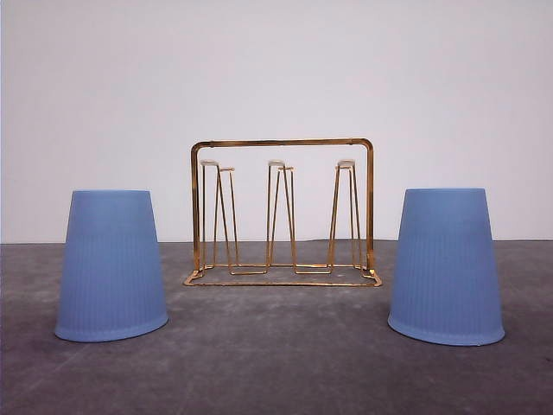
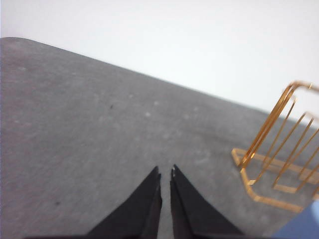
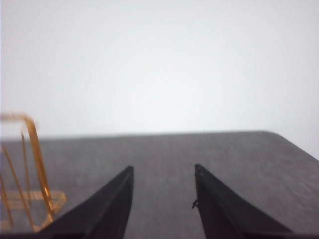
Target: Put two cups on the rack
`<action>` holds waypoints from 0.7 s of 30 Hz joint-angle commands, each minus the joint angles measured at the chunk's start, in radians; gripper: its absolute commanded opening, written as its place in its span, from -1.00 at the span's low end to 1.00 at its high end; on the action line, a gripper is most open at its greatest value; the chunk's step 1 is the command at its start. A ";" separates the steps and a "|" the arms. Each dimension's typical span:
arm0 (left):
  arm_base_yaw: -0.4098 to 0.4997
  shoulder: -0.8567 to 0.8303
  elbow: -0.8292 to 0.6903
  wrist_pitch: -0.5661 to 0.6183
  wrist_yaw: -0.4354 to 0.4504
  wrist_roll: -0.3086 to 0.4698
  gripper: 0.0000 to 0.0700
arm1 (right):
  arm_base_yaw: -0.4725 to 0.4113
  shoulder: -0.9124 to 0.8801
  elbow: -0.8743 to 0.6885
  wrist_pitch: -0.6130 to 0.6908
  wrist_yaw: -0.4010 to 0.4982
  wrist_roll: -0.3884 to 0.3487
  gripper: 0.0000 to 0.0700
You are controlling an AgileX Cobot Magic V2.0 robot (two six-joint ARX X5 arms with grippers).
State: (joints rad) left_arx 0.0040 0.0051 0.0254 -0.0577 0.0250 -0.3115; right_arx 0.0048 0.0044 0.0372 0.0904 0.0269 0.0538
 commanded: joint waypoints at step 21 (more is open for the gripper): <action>0.001 0.217 0.559 -0.457 0.043 -0.041 -0.97 | 0.000 0.062 0.411 -0.338 -0.049 0.326 -0.99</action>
State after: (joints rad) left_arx 0.0040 0.2045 0.5526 -0.4876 0.0584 -0.3888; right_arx 0.0048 0.0532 0.4170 -0.1940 -0.0137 0.3728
